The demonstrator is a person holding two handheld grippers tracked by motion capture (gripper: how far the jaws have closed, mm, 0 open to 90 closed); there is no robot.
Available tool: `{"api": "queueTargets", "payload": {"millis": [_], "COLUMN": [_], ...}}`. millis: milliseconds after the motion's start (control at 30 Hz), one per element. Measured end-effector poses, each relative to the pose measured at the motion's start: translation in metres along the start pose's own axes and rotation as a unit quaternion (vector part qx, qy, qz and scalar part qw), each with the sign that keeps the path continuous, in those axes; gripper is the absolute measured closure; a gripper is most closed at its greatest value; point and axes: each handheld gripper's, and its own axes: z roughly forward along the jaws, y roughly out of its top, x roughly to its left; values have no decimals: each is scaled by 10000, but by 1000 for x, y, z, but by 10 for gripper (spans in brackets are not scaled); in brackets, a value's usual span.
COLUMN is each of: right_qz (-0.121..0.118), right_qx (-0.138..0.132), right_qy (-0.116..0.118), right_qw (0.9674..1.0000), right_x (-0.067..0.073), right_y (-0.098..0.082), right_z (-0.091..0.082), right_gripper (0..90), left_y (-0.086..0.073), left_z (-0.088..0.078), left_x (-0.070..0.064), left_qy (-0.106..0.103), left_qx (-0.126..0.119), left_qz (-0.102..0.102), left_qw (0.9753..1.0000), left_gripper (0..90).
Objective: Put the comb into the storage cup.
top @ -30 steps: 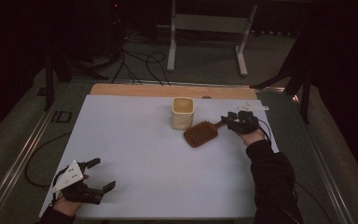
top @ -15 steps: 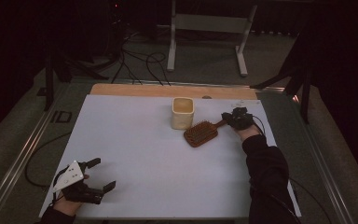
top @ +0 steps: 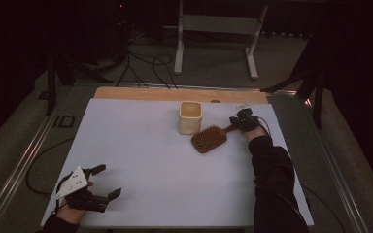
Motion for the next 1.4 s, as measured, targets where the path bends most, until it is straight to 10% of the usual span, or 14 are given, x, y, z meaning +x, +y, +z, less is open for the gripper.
{"api": "queueTargets", "payload": {"millis": [933, 1400], "right_qz": [-383, -523], "right_qx": [595, 827], "right_qy": [313, 514], "right_qw": [9970, 9939], "right_x": [9, 18], "right_y": [-7, -27], "right_z": [11, -16], "right_gripper": [900, 900], "left_y": [1, 1], "left_z": [0, -1], "left_x": [0, -1], "left_qy": [5, 20], "left_qx": [-6, -3], "left_qz": [7, 37], "left_qw": [10000, 10000], "left_gripper": [0, 0]}}
